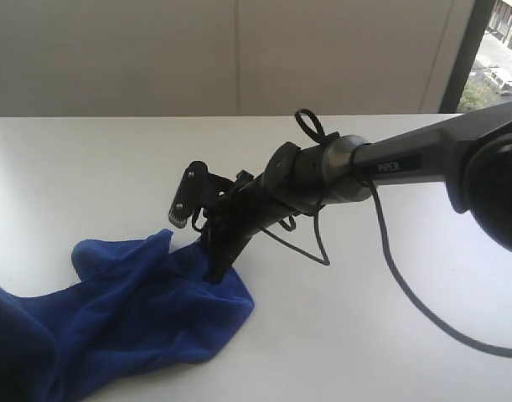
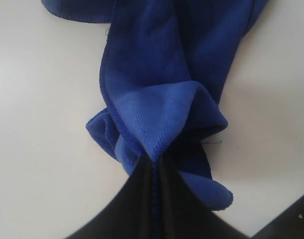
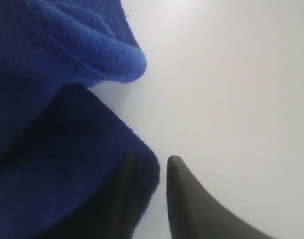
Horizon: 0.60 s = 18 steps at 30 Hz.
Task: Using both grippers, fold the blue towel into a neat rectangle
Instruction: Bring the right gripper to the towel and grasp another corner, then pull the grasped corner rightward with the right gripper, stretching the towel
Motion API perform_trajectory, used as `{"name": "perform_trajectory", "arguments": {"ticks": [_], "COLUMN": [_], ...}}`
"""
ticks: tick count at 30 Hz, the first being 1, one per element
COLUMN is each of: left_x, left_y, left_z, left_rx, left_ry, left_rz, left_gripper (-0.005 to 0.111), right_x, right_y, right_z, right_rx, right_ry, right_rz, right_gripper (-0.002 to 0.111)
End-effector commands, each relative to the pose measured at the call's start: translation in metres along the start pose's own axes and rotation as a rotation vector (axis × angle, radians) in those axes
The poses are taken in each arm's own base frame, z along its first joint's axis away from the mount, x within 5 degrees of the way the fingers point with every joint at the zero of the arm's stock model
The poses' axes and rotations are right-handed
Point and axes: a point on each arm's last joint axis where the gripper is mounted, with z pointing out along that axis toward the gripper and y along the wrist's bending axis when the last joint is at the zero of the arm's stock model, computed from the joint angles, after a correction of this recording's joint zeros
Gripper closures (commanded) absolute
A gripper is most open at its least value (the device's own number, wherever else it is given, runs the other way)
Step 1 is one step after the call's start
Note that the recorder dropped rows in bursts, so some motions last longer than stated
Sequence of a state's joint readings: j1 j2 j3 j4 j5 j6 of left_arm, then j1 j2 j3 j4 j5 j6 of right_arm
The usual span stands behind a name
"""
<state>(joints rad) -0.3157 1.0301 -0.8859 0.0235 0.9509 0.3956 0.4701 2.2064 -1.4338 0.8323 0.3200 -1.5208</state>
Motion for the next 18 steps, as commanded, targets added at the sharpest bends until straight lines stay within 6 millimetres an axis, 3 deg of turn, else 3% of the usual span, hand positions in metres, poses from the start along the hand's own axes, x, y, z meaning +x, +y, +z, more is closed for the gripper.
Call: {"name": "perform_trajectory", "arguments": {"ticks": [1, 4, 10, 18], "left_x": [0.000, 0.000, 0.001, 0.000], "left_y": [-0.002, -0.002, -0.001, 0.003], "left_z": [0.000, 0.000, 0.000, 0.000], "left_rx": [0.009, 0.005, -0.010, -0.055], "left_ry": [-0.010, -0.013, -0.004, -0.011], "left_rz": [-0.008, -0.007, 0.001, -0.022], "left_gripper": [0.107, 0.107, 0.107, 0.107], "right_x": [0.001, -0.004, -0.018, 0.004], "right_y": [0.003, 0.002, -0.021, -0.068], "right_z": [0.002, -0.005, -0.044, -0.126], "right_rx": [-0.043, -0.049, 0.095, 0.285], "right_ry": [0.004, -0.007, 0.006, 0.215], "right_rz": [0.007, -0.004, 0.006, 0.110], "right_gripper": [0.099, 0.108, 0.108, 0.108]}}
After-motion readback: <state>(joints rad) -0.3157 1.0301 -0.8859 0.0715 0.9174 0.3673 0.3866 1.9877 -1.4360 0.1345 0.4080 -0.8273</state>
